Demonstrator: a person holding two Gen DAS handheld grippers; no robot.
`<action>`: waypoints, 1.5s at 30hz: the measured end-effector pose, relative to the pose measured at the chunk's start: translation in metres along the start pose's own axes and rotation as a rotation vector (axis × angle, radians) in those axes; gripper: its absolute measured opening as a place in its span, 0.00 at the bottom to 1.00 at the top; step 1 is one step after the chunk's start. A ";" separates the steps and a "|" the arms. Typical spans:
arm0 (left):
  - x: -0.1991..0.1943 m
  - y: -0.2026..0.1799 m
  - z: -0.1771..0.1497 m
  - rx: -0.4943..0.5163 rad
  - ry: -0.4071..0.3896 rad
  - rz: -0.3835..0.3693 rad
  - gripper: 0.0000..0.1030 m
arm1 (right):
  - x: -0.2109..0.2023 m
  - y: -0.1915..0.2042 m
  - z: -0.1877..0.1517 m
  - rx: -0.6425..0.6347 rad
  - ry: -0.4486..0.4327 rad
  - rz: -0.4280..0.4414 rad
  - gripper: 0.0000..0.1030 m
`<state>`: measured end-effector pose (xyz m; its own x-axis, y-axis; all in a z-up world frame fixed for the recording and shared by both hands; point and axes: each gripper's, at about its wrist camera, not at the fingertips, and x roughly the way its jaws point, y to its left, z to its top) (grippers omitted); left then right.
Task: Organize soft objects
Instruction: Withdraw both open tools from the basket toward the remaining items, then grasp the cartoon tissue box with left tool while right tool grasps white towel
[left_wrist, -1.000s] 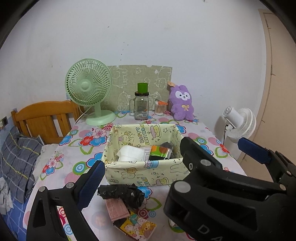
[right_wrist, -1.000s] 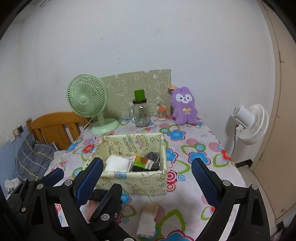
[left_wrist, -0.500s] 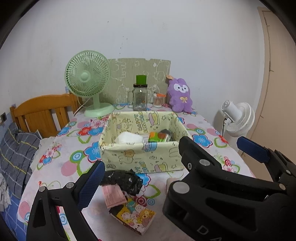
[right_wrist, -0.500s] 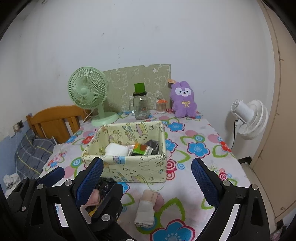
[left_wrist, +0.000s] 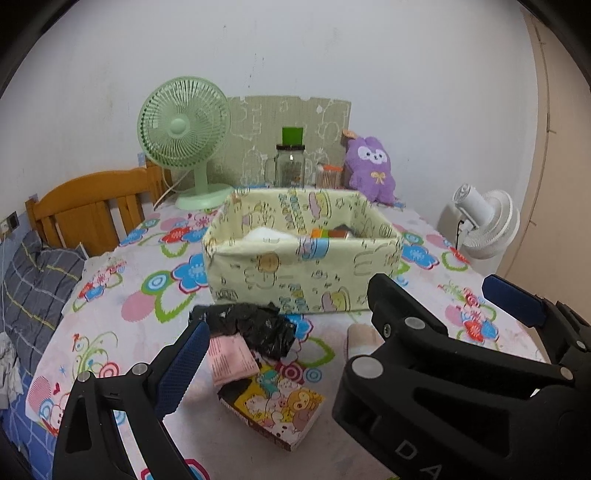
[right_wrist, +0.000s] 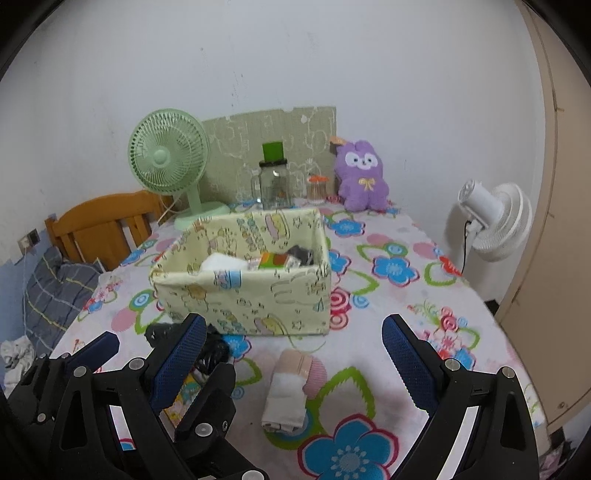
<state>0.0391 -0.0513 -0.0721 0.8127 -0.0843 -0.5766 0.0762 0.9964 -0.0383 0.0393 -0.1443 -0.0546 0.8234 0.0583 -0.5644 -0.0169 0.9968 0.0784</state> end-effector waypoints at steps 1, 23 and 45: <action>0.004 0.000 -0.002 0.000 0.013 0.001 0.96 | 0.003 0.000 -0.003 -0.001 0.011 -0.005 0.95; 0.052 0.016 -0.036 -0.026 0.129 0.071 0.95 | 0.067 0.008 -0.039 -0.015 0.180 0.006 0.88; 0.072 0.018 -0.044 -0.033 0.207 0.068 0.94 | 0.095 0.009 -0.048 -0.038 0.281 0.013 0.29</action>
<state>0.0738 -0.0389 -0.1501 0.6792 -0.0159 -0.7338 0.0036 0.9998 -0.0183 0.0902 -0.1268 -0.1472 0.6337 0.0784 -0.7696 -0.0517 0.9969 0.0589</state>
